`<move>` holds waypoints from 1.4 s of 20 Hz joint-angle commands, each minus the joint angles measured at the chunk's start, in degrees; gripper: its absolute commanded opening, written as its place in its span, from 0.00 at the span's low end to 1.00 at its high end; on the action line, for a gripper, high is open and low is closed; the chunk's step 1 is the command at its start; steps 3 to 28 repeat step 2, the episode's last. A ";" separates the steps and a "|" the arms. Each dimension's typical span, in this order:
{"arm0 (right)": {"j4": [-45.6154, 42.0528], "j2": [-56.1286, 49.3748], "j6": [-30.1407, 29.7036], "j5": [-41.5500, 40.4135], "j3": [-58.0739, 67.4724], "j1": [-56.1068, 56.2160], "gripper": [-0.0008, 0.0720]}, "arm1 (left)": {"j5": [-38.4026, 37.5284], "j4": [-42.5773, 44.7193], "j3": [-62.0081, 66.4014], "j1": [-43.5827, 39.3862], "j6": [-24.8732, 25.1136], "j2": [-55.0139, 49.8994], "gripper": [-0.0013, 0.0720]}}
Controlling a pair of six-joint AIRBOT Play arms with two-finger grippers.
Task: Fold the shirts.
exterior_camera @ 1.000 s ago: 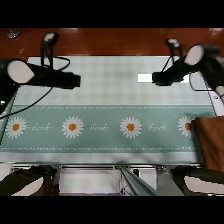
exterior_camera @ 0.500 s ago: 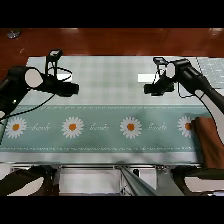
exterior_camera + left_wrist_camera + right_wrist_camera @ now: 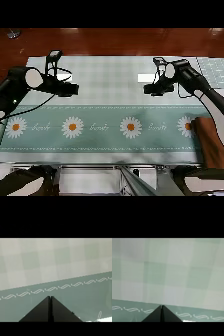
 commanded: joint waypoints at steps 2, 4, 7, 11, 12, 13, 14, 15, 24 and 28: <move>0.00 -0.02 0.04 0.00 0.00 0.04 0.04 | -0.02 0.02 -0.02 0.04 0.04 0.00 0.06; 0.00 -0.02 0.04 0.00 0.00 0.04 0.04 | -0.02 0.02 -0.02 0.04 0.04 0.00 0.06; 0.00 -0.02 0.04 0.00 0.00 0.04 0.04 | -0.02 0.02 -0.02 0.04 0.04 0.00 0.06; 0.00 -0.02 0.04 0.00 0.00 0.04 0.04 | -0.02 0.02 -0.02 0.04 0.04 0.00 0.06; 0.00 -0.02 0.04 0.00 0.00 0.04 0.04 | -0.02 0.02 -0.02 0.04 0.04 0.00 0.06; 0.00 -0.02 0.04 0.00 0.00 0.04 0.04 | -0.02 0.02 -0.02 0.04 0.04 0.00 0.06; 0.00 -0.02 0.04 0.00 0.00 0.04 0.04 | -0.02 0.02 -0.02 0.04 0.04 0.00 0.06; 0.00 -0.02 0.04 0.00 0.00 0.04 0.04 | -0.02 0.02 -0.02 0.04 0.04 0.00 0.06; 0.00 -0.02 0.04 0.00 0.00 0.04 0.04 | -0.02 0.02 -0.02 0.04 0.04 0.00 0.06; 0.00 -0.02 0.04 0.00 0.00 0.04 0.04 | -0.02 0.02 -0.02 0.04 0.04 0.00 0.06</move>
